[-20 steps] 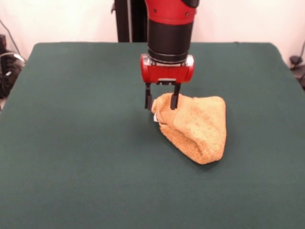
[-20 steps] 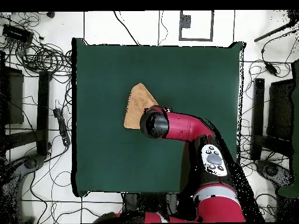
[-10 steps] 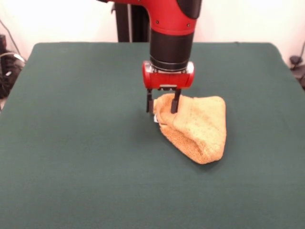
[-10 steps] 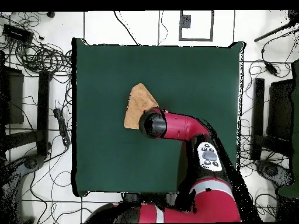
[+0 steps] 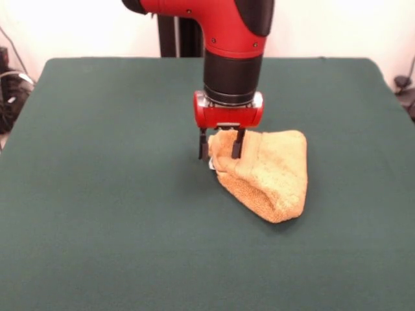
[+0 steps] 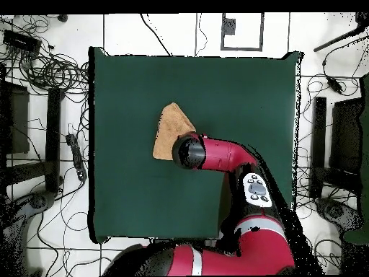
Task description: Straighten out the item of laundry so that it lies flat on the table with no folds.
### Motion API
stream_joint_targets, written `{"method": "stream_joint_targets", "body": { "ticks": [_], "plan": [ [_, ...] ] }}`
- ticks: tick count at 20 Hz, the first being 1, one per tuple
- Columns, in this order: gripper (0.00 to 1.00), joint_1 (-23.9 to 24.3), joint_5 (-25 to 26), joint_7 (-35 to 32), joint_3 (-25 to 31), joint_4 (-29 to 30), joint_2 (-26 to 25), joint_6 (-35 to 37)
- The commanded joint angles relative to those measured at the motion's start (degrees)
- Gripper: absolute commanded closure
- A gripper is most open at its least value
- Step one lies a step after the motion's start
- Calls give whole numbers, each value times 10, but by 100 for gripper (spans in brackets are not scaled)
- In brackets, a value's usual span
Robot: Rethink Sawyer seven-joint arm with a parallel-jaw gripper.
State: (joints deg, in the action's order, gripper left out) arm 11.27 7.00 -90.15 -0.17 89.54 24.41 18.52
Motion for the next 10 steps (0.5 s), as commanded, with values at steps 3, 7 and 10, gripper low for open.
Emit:
{"method": "stream_joint_targets", "body": {
  "ticks": [3, 7, 10],
  "plan": [
    [100, -14, -34, -118, 25, 1, -32, -5],
    [100, -19, -33, -121, 16, 1, -32, -9],
    [100, -18, -35, -121, 15, 1, -31, -7]
  ]
}}
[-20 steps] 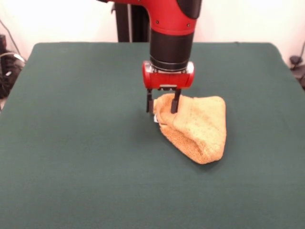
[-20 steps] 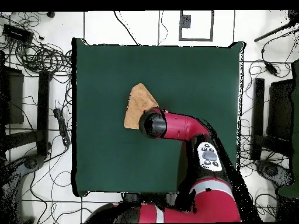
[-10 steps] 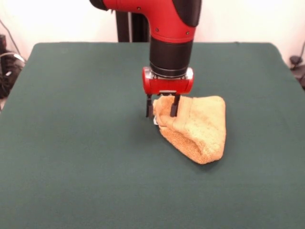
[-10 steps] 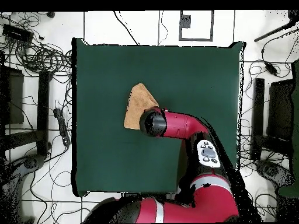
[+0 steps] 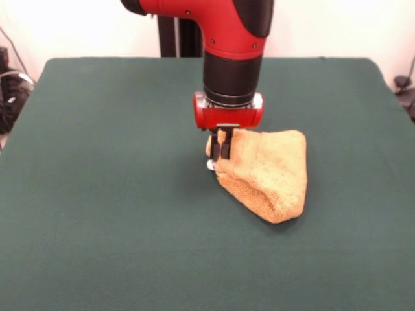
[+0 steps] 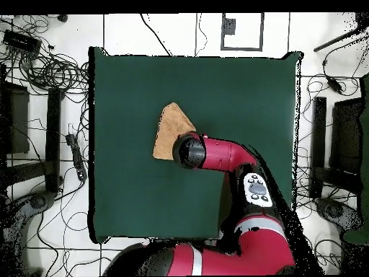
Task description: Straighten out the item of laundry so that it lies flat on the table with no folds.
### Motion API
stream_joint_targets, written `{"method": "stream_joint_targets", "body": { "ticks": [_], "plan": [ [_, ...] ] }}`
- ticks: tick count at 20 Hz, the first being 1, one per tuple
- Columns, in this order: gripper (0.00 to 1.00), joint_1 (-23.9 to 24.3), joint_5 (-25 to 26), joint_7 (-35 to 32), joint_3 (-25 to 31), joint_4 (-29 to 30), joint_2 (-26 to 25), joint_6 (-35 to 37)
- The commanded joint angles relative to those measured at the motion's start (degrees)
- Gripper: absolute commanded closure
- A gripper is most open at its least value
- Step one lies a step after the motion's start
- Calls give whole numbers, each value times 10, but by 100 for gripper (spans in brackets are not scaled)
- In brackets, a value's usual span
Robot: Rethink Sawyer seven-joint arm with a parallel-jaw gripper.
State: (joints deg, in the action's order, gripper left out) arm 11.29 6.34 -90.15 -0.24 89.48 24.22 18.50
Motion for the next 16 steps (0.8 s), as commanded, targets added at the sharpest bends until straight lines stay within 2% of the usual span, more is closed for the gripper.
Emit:
{"method": "stream_joint_targets", "body": {
  "ticks": [1, 6, 10, 16],
  "plan": [
    [100, -19, -27, -121, 16, 5, -28, -8],
    [100, -22, -19, -109, 9, -8, -24, -1],
    [100, -21, -20, -103, 9, -8, -1, 21],
    [100, -39, -37, -105, -7, -9, 69, 125]
  ]
}}
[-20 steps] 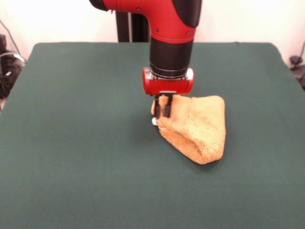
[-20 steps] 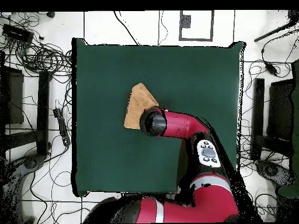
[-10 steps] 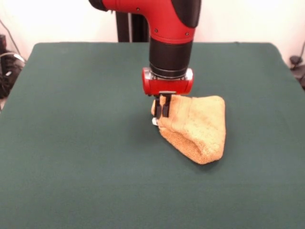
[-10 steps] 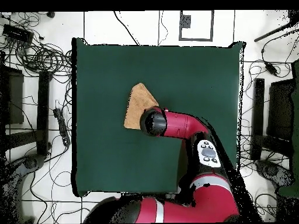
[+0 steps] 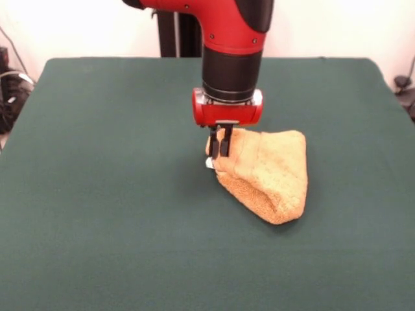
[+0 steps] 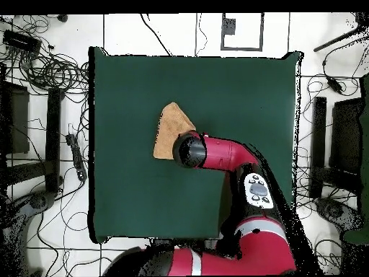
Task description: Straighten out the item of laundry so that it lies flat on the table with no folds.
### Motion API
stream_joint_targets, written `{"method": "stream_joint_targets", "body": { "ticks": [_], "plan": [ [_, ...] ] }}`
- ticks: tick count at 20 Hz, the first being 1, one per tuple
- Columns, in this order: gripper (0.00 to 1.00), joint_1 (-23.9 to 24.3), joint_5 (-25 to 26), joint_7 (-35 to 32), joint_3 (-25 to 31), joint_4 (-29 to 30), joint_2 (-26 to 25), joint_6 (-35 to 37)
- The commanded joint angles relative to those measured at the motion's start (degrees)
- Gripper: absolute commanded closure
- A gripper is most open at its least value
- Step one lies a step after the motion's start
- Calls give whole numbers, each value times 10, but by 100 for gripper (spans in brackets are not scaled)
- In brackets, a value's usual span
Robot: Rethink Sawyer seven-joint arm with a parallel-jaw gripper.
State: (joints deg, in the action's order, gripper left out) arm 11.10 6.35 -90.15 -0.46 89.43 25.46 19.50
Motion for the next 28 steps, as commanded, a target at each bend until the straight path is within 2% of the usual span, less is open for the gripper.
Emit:
{"method": "stream_joint_targets", "body": {
  "ticks": [1, 6, 20, 28],
  "plan": [
    [100, -44, -38, -110, -13, -14, 65, 136],
    [100, -63, -42, -115, -26, -29, 92, 206],
    [100, -74, -33, -120, -34, -53, 82, 222],
    [100, -80, -35, -107, -41, -67, 108, 284]
  ]
}}
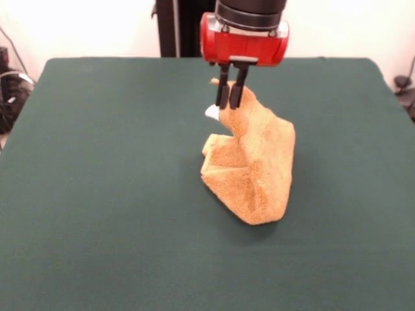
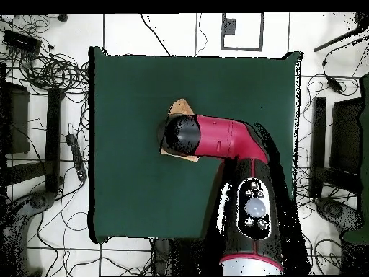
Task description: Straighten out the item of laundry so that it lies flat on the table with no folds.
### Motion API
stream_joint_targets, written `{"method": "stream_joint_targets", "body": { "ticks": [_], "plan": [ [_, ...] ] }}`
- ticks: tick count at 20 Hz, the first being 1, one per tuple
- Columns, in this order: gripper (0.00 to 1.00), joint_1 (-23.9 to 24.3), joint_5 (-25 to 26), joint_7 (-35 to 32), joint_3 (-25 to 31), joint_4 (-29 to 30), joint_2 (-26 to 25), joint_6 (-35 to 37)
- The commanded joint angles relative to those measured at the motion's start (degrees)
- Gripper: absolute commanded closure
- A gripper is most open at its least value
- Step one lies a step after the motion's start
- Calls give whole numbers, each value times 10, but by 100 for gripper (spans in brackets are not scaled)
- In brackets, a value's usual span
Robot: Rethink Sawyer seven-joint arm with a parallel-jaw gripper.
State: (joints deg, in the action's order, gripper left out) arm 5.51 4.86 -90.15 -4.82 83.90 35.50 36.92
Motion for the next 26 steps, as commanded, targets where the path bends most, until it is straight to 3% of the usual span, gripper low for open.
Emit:
{"method": "stream_joint_targets", "body": {
  "ticks": [1, 8, 16, 26],
  "plan": [
    [100, -26, -18, -108, 0, -16, 10, 120],
    [100, -61, 1, -136, -35, -63, -5, 156],
    [100, -99, -17, -198, -43, -57, -64, 34],
    [100, -152, -6, -203, -90, -102, -126, 36]
  ]
}}
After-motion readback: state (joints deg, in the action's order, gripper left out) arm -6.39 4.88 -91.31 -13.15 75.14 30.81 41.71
